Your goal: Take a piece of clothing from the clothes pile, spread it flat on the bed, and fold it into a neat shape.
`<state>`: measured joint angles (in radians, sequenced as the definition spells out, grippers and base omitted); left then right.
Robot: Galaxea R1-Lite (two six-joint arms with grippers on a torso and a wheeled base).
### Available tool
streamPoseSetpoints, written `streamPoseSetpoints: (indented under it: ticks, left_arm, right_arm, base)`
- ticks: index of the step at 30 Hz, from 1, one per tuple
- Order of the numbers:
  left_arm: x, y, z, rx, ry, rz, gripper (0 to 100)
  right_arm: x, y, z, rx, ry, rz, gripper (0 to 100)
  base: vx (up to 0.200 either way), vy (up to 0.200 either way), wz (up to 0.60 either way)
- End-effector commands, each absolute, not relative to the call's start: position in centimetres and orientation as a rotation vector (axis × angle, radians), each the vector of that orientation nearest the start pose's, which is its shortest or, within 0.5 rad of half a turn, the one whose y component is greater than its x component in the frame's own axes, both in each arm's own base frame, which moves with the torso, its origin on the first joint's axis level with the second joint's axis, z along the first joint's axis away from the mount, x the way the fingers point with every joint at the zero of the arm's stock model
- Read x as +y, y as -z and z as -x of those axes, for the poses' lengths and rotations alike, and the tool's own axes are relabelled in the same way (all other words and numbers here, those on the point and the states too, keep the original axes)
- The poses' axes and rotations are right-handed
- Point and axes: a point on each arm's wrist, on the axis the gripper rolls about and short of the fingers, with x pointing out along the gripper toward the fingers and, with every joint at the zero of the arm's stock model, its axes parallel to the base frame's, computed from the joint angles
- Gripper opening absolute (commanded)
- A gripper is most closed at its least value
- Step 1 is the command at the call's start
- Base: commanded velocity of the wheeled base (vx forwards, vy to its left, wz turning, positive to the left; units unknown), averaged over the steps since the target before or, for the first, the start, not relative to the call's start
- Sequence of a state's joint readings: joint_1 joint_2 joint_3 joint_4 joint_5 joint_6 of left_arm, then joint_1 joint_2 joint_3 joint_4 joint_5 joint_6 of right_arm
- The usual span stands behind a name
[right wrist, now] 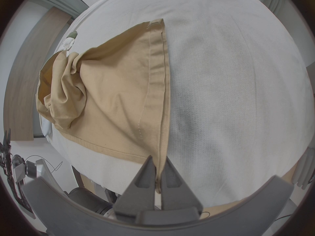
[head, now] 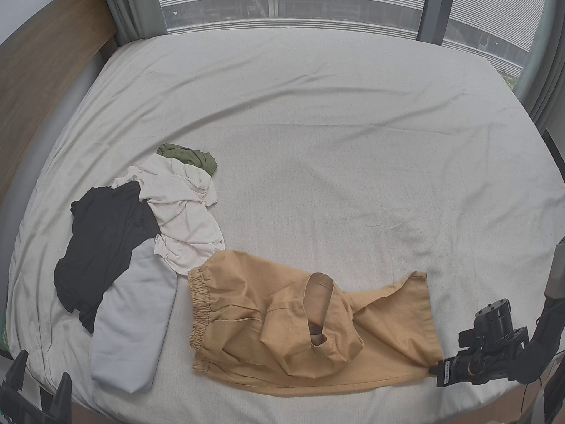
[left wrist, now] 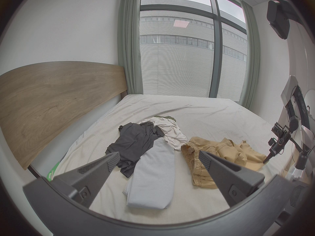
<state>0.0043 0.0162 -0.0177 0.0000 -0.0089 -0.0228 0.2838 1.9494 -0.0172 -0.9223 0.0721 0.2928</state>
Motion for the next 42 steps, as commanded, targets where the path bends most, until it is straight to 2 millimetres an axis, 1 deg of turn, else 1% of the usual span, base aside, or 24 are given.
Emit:
streamPoseSetpoints:
  ticks: [1, 15, 16, 18, 21, 22, 25, 28, 33, 36, 42]
  left_arm:
    - [0.0, -7.5, 2.3, 0.000, 0.003, 0.023, 100]
    - [0.0, -7.5, 2.3, 0.000, 0.005, 0.023, 100]
    - [0.0, -7.5, 2.3, 0.000, 0.005, 0.023, 100]
    - [0.0, -7.5, 2.3, 0.000, 0.005, 0.023, 100]
    - [0.0, -7.5, 2.3, 0.000, 0.005, 0.023, 100]
    - [0.0, -7.5, 2.3, 0.000, 0.005, 0.023, 100]
    - [0.0, -7.5, 2.3, 0.000, 0.005, 0.023, 100]
    - [0.0, -7.6, 2.3, -0.001, 0.005, 0.025, 100]
    - [0.0, -7.6, 2.3, -0.001, 0.005, 0.025, 100]
    - [0.0, -7.6, 2.3, -0.001, 0.005, 0.025, 100]
    - [0.0, -7.6, 2.3, -0.001, 0.005, 0.025, 100]
  right_arm:
    - [4.6, -0.2, -16.3, 1.054, -0.158, -0.169, 0]
    - [4.7, -0.3, -16.2, 1.058, -0.173, -0.158, 0]
    - [4.7, -0.3, -16.3, 1.049, -0.170, -0.165, 100]
    - [4.8, -0.6, -16.3, 1.029, -0.178, -0.170, 100]
    - [5.0, -2.3, -16.2, 0.925, -0.218, -0.180, 100]
    - [5.1, -2.6, -16.1, 0.907, -0.227, -0.179, 100]
    - [5.9, -4.4, -15.5, 0.807, -0.299, -0.173, 100]
    - [6.4, -5.6, -14.9, 0.737, -0.344, -0.166, 100]
    - [7.0, -6.7, -14.4, 0.673, -0.400, -0.155, 100]
    - [7.2, -6.9, -14.4, 0.663, -0.412, -0.155, 100]
    - [8.3, -7.6, -15.2, 0.628, -0.460, -0.156, 100]
  base:
    - [0.000, 0.000, 0.00]
    - [0.000, 0.000, 0.00]
    - [0.000, 0.000, 0.00]
    - [0.000, 0.000, 0.00]
    - [0.000, 0.000, 0.00]
    - [0.000, 0.000, 0.00]
    - [0.000, 0.000, 0.00]
    - [0.000, 0.000, 0.00]
    - [0.000, 0.000, 0.00]
    - [0.000, 0.000, 0.00]
    - [0.000, 0.000, 0.00]
